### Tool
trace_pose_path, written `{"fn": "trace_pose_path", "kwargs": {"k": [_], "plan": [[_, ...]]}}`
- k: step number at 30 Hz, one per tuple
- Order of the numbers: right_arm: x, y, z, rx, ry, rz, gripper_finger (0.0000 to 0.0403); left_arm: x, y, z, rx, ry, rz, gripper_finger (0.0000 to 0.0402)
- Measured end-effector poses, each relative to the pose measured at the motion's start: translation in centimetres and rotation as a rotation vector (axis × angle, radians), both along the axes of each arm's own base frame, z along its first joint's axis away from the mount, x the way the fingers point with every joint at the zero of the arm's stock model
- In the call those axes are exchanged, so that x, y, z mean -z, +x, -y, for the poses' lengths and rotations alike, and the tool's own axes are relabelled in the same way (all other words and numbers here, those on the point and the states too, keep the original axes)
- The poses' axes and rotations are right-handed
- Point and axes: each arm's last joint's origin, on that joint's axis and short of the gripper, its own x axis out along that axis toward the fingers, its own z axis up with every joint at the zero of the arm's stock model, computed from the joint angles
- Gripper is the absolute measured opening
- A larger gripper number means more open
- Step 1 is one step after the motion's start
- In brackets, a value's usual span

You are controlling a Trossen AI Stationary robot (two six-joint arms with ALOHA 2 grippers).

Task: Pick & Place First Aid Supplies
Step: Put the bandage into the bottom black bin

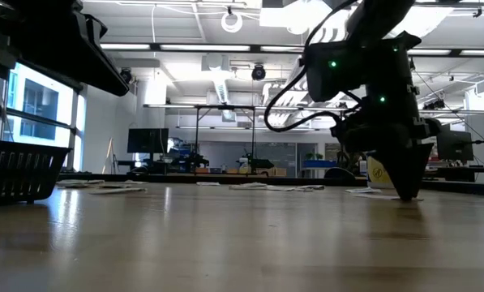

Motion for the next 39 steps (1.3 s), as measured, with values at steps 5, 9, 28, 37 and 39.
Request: {"fn": "trace_pose_path", "kwargs": {"k": [5, 9, 28, 37, 39], "plan": [[0.1, 0.1, 0.6, 0.01, 0.036, 0.0, 0.0061, 0.0, 0.0, 0.0, -0.005, 0.007, 0.006, 0.0021], [0.2, 0.1, 1.0, -0.001, 0.056, 0.005, 0.0012, 0.1, 0.2, 0.0, -0.016, 0.049, 0.023, 0.0021], [-4.1, 4.8, -6.1, -0.422, 0.18, 0.477, 0.0003, 3.6, 6.4, -0.2, 0.164, 0.261, 0.031, 0.0158], [-4.9, 5.4, -9.9, -0.672, 0.26, 0.659, 0.0001, 4.2, 8.9, -0.3, 0.433, 0.225, 0.096, 0.0233], [-5.0, 5.5, -10.3, -0.713, 0.258, 0.69, 0.0001, 4.2, 9.2, -0.3, 0.433, 0.228, 0.131, 0.023]]}}
